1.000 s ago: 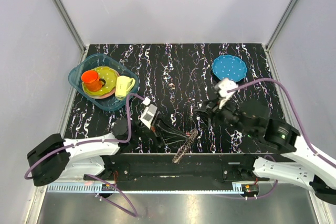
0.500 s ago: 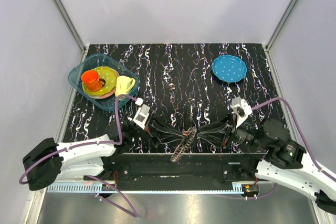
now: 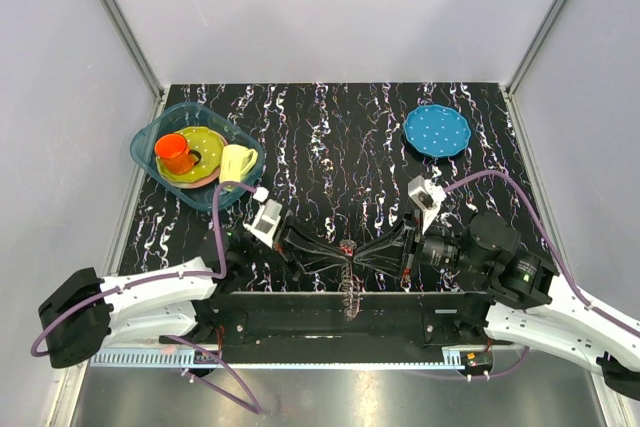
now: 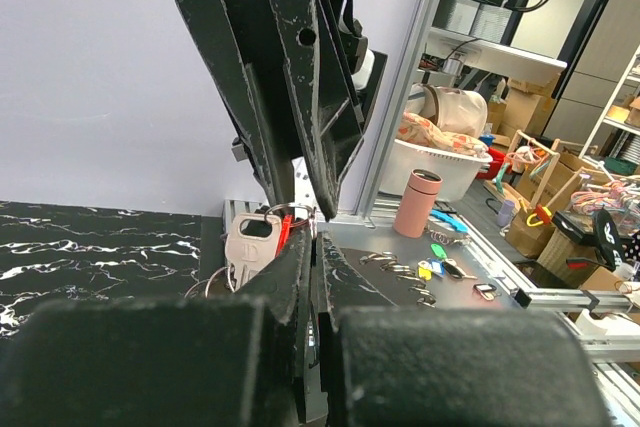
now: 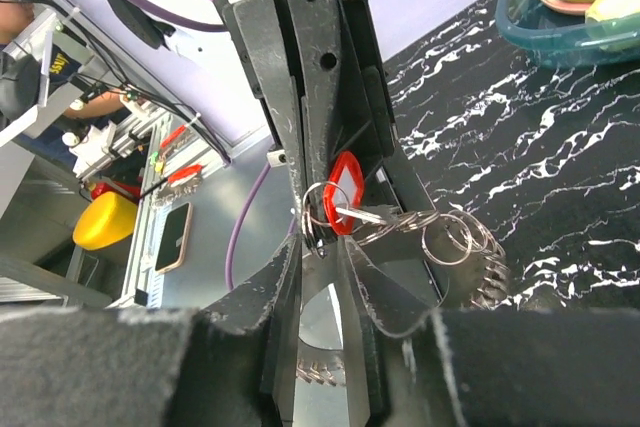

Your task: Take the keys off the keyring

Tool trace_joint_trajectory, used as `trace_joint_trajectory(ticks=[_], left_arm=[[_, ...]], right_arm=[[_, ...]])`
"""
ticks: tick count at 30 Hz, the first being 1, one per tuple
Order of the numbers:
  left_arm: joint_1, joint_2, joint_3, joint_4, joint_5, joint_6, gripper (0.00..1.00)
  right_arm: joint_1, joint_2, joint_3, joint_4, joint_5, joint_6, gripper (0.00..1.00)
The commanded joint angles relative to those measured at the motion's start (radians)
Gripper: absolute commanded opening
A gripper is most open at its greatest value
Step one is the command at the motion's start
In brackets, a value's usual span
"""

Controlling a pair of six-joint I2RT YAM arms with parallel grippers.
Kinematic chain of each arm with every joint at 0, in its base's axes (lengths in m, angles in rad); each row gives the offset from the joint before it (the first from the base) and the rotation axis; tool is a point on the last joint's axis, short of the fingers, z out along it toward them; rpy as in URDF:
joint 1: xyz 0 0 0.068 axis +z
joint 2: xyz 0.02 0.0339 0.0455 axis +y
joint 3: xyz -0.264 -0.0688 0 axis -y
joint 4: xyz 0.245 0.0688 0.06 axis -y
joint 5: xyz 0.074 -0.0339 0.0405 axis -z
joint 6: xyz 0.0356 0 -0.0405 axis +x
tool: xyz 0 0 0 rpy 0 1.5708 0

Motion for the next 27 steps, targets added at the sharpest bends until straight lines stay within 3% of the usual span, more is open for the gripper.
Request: trace_joint_trajectory(ticks=[1, 8, 23, 26, 27], left_arm=[[0.001, -0.03, 0.025, 0.067, -0.022, 0.039, 0.0], [0.001, -0.028, 0.028, 0.068, -0.022, 0.038, 0.0], [0.001, -0.03, 0.039, 0.051, -0.024, 0.036, 0.0], [0.001, -0.028, 0.041, 0.051, -0.025, 0.036, 0.0], [0.001, -0.028, 0.039, 0.051, -0.027, 0.036, 0.0]], right_arm=[[0.002, -0.012, -0.002, 0.082, -0.027, 0.004, 0.25], [0.0, -0.006, -0.02, 0.093, -0.054, -0.022, 0.21], [-0.002, 0.012, -0.039, 0.059, -0.03, -0.093, 0.24], [0.0, 0.009, -0.04, 0.056, -0.03, -0.099, 0.18], [0.0, 0.008, -0.042, 0.057, -0.03, -0.102, 0.1]])
